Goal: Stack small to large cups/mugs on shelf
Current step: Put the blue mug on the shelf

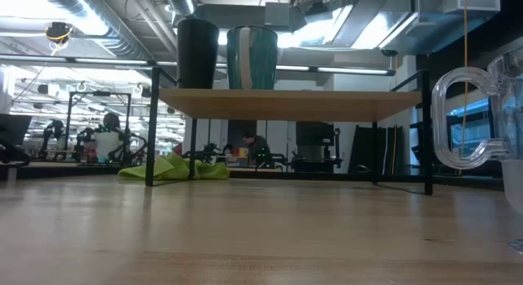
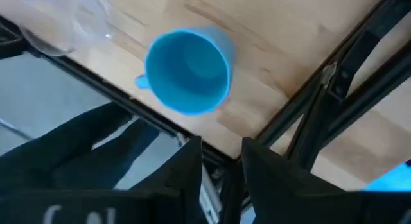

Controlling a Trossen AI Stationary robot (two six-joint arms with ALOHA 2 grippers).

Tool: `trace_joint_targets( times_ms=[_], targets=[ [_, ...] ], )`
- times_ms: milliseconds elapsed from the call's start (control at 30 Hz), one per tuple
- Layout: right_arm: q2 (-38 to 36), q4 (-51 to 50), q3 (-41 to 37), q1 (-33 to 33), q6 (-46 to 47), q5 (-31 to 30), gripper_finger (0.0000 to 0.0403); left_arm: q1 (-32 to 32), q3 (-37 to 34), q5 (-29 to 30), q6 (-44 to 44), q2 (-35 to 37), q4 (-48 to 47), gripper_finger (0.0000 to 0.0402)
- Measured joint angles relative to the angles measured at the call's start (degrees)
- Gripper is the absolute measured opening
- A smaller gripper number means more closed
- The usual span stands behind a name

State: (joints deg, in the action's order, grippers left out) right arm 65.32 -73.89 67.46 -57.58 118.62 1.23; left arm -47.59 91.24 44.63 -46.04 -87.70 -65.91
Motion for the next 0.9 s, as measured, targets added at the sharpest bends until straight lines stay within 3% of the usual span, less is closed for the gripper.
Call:
trace_joint_targets(
  times_ms=[267, 500, 900],
  targets=[
    [5.25, 8.35, -5.51, -1.03, -0.29, -0.08, 0.0113, 1.85, 0.00, -0.86, 1.59, 0.00, -0.02, 0.0060],
    [5.84, 17.79, -12.24, -1.07, 1.01, -5.41, 0.0113, 1.84, 0.00, -2.37, 1.55, 0.00, 0.00, 0.0060],
    [5.82, 17.86, -15.04, -1.07, 2.60, -6.14, 0.0113, 1.84, 0.00, -2.78, 1.57, 0.00, -0.01, 0.0060]
  ],
)
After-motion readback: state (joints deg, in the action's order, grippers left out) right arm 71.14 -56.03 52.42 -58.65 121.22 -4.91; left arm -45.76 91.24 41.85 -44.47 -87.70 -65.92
